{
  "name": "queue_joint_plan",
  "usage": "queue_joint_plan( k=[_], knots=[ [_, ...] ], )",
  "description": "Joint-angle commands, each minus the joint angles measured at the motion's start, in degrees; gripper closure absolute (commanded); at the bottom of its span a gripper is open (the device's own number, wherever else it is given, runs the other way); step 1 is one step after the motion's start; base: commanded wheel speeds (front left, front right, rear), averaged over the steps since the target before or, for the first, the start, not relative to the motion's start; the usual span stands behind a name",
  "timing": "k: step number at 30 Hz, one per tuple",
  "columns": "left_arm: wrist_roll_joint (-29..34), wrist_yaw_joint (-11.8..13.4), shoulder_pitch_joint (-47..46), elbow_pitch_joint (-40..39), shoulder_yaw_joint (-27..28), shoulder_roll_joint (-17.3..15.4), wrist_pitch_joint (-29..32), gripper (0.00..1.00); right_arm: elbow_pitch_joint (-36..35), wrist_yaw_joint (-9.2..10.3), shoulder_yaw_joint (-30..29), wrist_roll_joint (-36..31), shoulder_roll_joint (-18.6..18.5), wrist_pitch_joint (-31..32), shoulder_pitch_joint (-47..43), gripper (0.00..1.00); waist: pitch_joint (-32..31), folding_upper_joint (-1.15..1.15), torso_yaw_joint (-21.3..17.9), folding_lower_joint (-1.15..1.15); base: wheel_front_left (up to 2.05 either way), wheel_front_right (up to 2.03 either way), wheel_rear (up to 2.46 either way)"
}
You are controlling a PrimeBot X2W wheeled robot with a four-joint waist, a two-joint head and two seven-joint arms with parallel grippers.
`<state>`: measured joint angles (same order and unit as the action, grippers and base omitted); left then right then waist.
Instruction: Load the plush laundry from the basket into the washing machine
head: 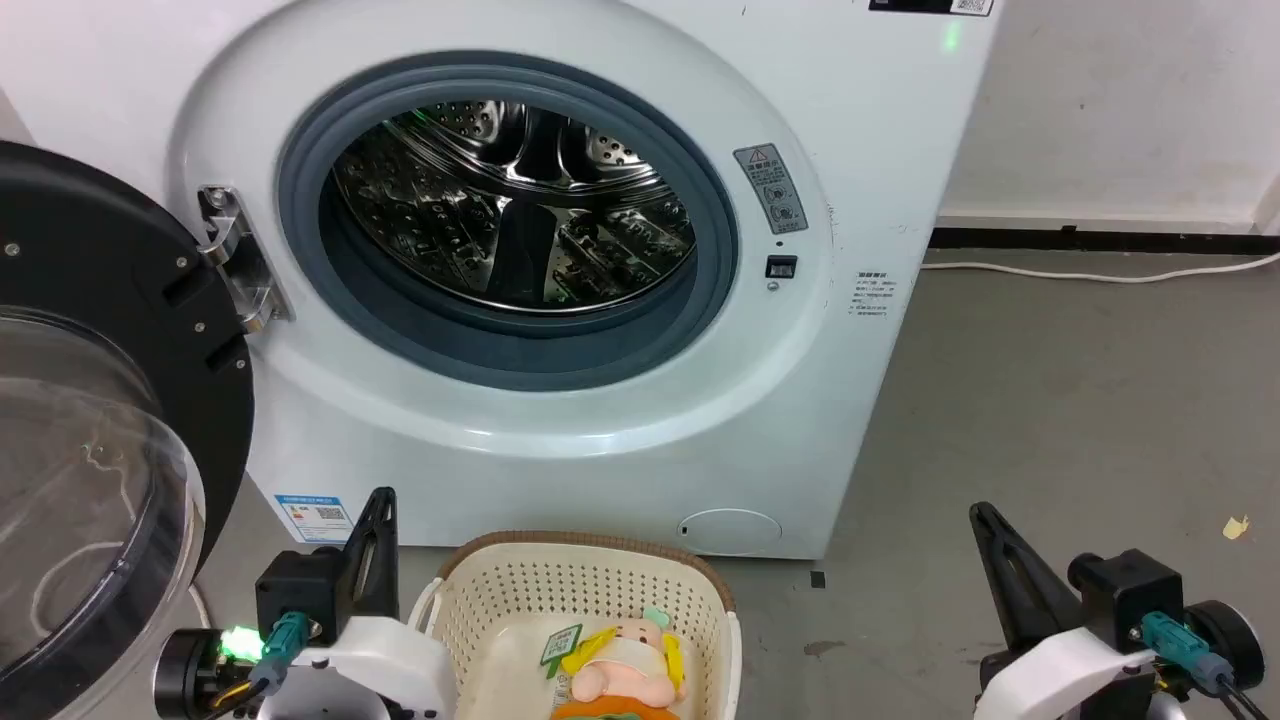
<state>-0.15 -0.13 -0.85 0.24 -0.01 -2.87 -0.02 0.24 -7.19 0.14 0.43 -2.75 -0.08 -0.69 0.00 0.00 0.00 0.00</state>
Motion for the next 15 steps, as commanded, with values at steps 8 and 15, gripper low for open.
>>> queue_joint_plan(
  k=[8, 15],
  knots=[
    [0.15, 0.13, 0.85, -0.24, 0.01, 0.0, 0.02, 1.0, -0.24, -0.3, -0.14, -0.43, -0.12, 0.08, 0.69, 1.0, 0.0, 0.0, 0.0, 0.0, 0.0, 0.0, 0.0],
    [0.15, 0.13, 0.85, -0.24, 0.01, 0.0, 0.02, 1.0, -0.24, -0.3, -0.14, -0.43, -0.12, 0.08, 0.69, 1.0, 0.0, 0.0, 0.0, 0.0, 0.0, 0.0, 0.0]
  ],
)
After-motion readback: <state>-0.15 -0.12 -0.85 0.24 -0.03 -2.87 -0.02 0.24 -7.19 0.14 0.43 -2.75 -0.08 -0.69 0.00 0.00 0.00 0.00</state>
